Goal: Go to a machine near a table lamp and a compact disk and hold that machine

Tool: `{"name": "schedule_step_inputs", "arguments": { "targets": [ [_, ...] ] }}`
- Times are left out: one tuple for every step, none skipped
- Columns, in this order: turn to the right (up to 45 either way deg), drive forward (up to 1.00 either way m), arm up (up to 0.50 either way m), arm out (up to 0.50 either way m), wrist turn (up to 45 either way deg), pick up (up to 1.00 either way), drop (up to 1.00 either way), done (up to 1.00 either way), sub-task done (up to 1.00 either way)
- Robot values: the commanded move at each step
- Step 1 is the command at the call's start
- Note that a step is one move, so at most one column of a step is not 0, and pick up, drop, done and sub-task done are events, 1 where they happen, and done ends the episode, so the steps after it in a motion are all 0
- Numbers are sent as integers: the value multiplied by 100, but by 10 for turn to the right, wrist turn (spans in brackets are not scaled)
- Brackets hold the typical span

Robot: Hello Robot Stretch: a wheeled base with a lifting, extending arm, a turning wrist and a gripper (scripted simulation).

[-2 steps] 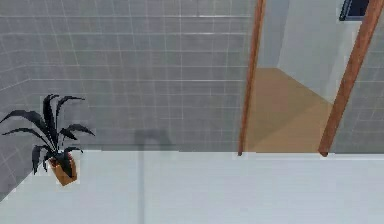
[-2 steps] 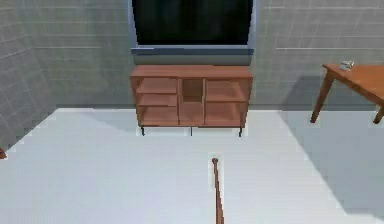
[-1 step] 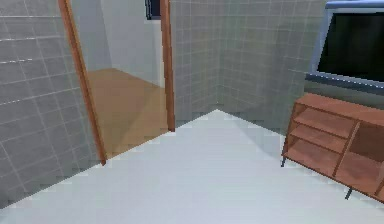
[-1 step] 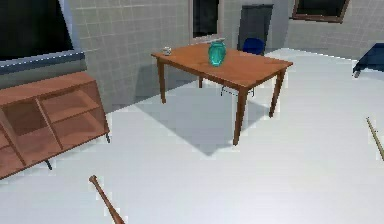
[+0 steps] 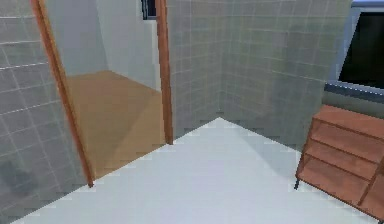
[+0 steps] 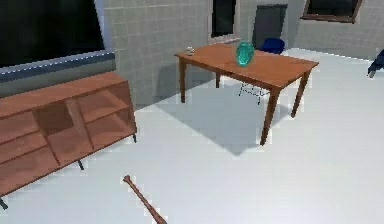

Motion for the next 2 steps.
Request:
{"name": "schedule_step_inputs", "arguments": {
  "targets": [
    [-150, 0, 0, 0, 0, 0, 0, 0, 0],
    [0, 100, 0, 0, 0, 0, 0, 0, 0]
  ]
}}
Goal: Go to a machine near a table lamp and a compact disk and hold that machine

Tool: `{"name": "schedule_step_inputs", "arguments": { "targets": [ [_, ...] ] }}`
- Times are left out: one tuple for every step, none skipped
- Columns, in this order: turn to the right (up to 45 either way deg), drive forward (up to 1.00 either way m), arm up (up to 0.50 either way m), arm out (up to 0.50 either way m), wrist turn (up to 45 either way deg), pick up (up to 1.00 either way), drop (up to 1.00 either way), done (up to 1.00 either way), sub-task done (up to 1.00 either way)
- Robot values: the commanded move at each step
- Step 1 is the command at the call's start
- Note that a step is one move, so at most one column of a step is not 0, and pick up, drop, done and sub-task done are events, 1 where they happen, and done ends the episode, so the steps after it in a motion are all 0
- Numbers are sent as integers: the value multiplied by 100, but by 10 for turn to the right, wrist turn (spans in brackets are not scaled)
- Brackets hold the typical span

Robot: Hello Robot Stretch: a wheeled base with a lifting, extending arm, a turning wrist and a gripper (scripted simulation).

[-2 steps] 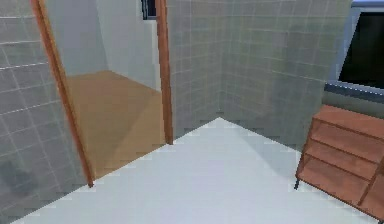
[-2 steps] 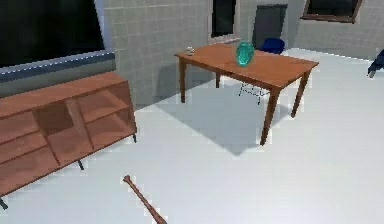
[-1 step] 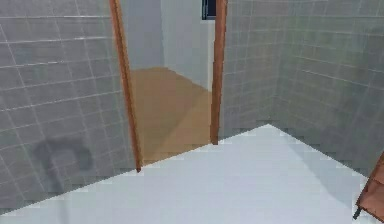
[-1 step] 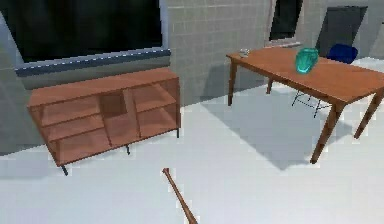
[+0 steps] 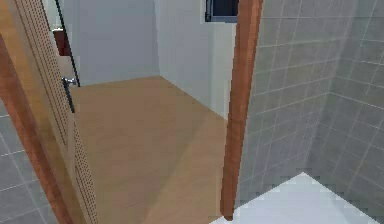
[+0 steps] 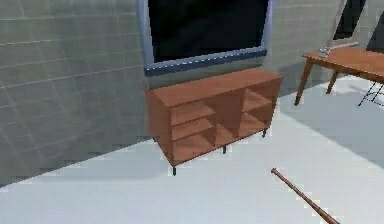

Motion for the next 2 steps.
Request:
{"name": "schedule_step_inputs", "arguments": {
  "targets": [
    [0, 45, 0, 0, 0, 0, 0, 0, 0],
    [-270, 0, 0, 0, 0, 0, 0, 0, 0]
  ]
}}
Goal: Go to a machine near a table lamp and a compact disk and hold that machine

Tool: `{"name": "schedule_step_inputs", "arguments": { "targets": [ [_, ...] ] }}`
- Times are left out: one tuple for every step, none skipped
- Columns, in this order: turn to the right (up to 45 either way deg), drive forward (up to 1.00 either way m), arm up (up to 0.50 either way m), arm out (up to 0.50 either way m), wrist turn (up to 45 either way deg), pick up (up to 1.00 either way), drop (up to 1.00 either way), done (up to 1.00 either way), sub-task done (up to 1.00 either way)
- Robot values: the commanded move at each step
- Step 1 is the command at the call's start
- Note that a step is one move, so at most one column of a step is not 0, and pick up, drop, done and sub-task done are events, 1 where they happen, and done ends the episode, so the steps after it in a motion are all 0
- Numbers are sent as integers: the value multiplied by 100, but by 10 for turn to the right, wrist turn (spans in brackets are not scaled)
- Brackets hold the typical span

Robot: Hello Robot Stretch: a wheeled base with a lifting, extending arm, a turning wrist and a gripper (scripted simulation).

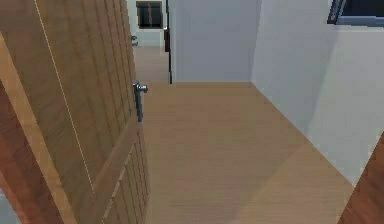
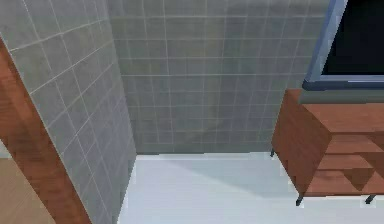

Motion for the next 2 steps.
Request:
{"name": "schedule_step_inputs", "arguments": {
  "targets": [
    [0, 30, 0, 0, 0, 0, 0, 0, 0],
    [0, 100, 0, 0, 0, 0, 0, 0, 0]
  ]
}}
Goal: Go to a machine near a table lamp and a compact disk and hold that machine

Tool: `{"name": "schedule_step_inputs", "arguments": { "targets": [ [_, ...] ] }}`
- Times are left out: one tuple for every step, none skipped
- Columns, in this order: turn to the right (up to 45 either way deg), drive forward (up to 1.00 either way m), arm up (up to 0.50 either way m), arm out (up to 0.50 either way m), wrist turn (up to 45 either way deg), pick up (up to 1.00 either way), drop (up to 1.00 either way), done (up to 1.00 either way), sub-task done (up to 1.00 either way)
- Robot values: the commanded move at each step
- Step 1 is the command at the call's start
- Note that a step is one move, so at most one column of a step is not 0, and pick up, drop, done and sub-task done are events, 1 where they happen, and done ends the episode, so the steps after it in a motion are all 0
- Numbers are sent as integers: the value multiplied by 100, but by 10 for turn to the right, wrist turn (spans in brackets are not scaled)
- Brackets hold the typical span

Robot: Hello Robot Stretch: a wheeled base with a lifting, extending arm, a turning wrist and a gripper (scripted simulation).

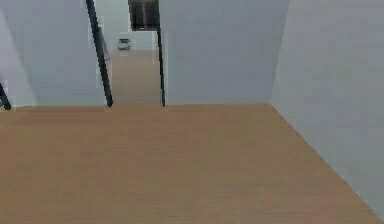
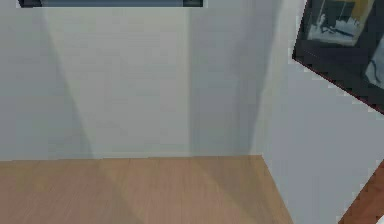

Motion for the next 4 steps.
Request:
{"name": "schedule_step_inputs", "arguments": {
  "targets": [
    [120, 0, 0, 0, 0, 0, 0, 0, 0],
    [0, 20, 0, 0, 0, 0, 0, 0, 0],
    [-450, 0, 0, 0, 0, 0, 0, 0, 0],
    [-90, 0, 0, 0, 0, 0, 0, 0, 0]
  ]
}}
